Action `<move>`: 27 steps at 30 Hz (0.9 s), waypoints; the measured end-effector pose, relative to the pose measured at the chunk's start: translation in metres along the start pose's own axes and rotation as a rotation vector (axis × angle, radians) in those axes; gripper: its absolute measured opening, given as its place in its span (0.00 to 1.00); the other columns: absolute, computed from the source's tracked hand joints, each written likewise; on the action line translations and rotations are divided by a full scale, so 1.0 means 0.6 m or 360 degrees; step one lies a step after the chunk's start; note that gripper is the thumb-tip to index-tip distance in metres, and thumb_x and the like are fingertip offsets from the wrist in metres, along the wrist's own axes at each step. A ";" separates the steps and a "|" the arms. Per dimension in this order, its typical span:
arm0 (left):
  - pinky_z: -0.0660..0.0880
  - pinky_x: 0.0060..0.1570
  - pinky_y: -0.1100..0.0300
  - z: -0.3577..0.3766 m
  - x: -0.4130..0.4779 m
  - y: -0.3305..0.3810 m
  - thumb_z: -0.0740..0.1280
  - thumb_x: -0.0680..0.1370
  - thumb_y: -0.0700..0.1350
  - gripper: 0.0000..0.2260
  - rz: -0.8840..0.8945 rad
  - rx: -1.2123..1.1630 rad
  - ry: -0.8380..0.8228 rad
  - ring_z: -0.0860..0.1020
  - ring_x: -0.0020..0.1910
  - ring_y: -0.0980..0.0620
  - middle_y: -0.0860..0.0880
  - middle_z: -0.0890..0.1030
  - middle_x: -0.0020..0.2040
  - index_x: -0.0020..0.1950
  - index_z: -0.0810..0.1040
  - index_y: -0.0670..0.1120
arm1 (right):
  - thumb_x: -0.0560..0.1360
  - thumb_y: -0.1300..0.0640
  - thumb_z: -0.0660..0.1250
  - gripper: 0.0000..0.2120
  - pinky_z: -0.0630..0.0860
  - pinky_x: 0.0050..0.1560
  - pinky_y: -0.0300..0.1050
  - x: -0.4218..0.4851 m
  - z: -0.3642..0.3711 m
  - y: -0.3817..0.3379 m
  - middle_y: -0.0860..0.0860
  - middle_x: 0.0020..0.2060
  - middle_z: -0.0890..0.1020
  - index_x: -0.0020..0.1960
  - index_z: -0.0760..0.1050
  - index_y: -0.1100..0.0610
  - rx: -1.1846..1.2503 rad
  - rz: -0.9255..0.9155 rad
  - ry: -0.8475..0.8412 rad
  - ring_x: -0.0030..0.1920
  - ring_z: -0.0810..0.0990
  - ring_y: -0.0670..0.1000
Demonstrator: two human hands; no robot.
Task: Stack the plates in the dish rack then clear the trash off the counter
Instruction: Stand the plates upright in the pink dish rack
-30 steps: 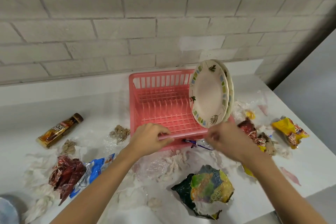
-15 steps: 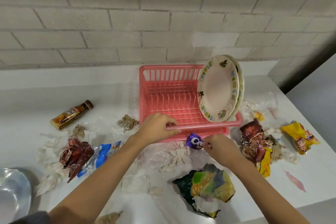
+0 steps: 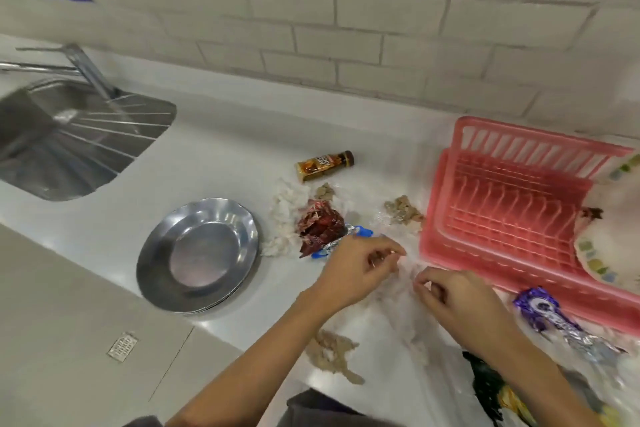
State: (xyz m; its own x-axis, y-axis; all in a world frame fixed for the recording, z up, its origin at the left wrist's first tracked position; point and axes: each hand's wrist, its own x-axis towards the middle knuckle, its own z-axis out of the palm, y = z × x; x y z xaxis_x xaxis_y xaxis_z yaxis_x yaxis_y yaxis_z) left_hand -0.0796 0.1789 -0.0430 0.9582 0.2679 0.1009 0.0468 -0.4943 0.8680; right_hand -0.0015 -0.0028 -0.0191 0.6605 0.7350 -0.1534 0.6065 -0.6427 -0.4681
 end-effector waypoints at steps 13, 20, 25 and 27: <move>0.76 0.39 0.57 -0.266 -0.255 -0.189 0.68 0.76 0.44 0.06 -0.1037 0.0610 0.1296 0.79 0.39 0.54 0.54 0.81 0.43 0.48 0.82 0.53 | 0.78 0.53 0.60 0.08 0.71 0.34 0.47 0.097 0.129 -0.222 0.45 0.26 0.74 0.45 0.78 0.48 0.0086 -0.0699 -0.0455 0.32 0.73 0.46; 0.72 0.38 0.55 -0.344 -0.314 -0.268 0.73 0.72 0.56 0.21 -0.1637 0.0579 0.1415 0.77 0.43 0.47 0.48 0.78 0.47 0.55 0.75 0.44 | 0.78 0.52 0.59 0.08 0.66 0.34 0.40 0.101 0.155 -0.251 0.43 0.32 0.72 0.48 0.77 0.49 0.0030 -0.0867 -0.0575 0.36 0.74 0.46; 0.68 0.31 0.58 -0.383 -0.311 -0.278 0.71 0.74 0.54 0.18 -0.1659 0.0591 0.1273 0.75 0.32 0.45 0.46 0.75 0.28 0.33 0.75 0.42 | 0.78 0.50 0.60 0.08 0.70 0.37 0.42 0.110 0.147 -0.226 0.42 0.32 0.74 0.49 0.77 0.47 0.0054 -0.0741 -0.0547 0.37 0.74 0.44; 0.65 0.30 0.59 -0.398 -0.309 -0.274 0.70 0.74 0.53 0.19 -0.1634 0.0628 0.1276 0.72 0.30 0.45 0.45 0.73 0.27 0.32 0.74 0.40 | 0.78 0.50 0.60 0.07 0.70 0.37 0.42 0.114 0.140 -0.209 0.42 0.32 0.74 0.50 0.78 0.47 0.0027 -0.0689 -0.0516 0.36 0.72 0.42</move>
State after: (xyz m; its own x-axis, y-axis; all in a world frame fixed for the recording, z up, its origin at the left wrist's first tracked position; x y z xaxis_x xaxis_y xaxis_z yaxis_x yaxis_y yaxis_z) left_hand -0.3323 0.4081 -0.0880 0.0233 0.9911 -0.1309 0.8398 0.0516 0.5404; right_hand -0.0694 0.1461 -0.0439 0.1796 0.9626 -0.2027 0.7838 -0.2646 -0.5619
